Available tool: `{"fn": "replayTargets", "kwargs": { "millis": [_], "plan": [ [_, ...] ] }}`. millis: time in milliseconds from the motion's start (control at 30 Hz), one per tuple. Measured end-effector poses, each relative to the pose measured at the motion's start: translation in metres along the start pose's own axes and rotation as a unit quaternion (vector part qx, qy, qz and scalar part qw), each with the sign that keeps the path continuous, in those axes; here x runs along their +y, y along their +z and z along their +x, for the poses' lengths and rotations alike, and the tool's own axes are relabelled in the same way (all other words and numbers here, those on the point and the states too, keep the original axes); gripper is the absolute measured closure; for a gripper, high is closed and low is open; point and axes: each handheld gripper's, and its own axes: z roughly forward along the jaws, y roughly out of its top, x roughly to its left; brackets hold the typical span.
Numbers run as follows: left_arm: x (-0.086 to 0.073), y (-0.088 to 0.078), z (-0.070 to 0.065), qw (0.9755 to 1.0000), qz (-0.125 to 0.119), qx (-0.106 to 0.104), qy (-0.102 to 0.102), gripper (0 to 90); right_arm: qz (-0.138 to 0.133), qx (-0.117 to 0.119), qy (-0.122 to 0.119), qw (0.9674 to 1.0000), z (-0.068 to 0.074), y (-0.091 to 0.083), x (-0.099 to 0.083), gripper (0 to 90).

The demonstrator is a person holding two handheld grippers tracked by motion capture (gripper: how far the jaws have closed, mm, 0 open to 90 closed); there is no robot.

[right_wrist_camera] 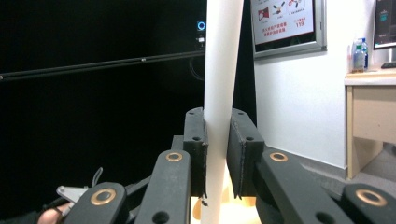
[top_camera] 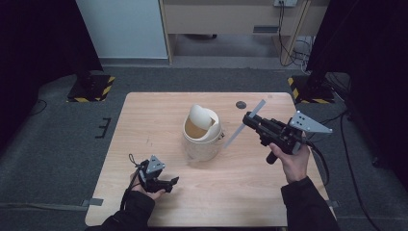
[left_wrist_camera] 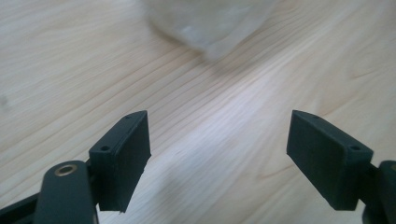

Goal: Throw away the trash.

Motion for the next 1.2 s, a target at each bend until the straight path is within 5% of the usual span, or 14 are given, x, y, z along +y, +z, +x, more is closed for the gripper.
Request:
{"fn": "replayTargets", "kwargs": {
  "millis": [267,700,1067,1200],
  "plan": [
    [-0.001,0.011,0.018,0.9997,0.013,0.014,-0.014,15.4,-0.004,0.000,-0.010,0.9999,0.007,0.034,0.001,79.1],
    [-0.002,0.014,0.018,0.9996,0.024,0.007,-0.010,15.1,-0.012,0.002,-0.033,0.9994,0.016,0.086,-0.005,79.1],
    [0.000,0.012,0.019,0.9998,0.019,0.008,-0.008,15.3,0.038,-0.001,-0.058,0.9976,0.016,0.110,-0.032,78.1],
    [-0.001,0.012,0.020,0.9997,0.020,0.009,-0.010,15.3,0.051,-0.008,-0.067,0.9964,0.014,0.113,-0.036,67.1]
  ]
}}
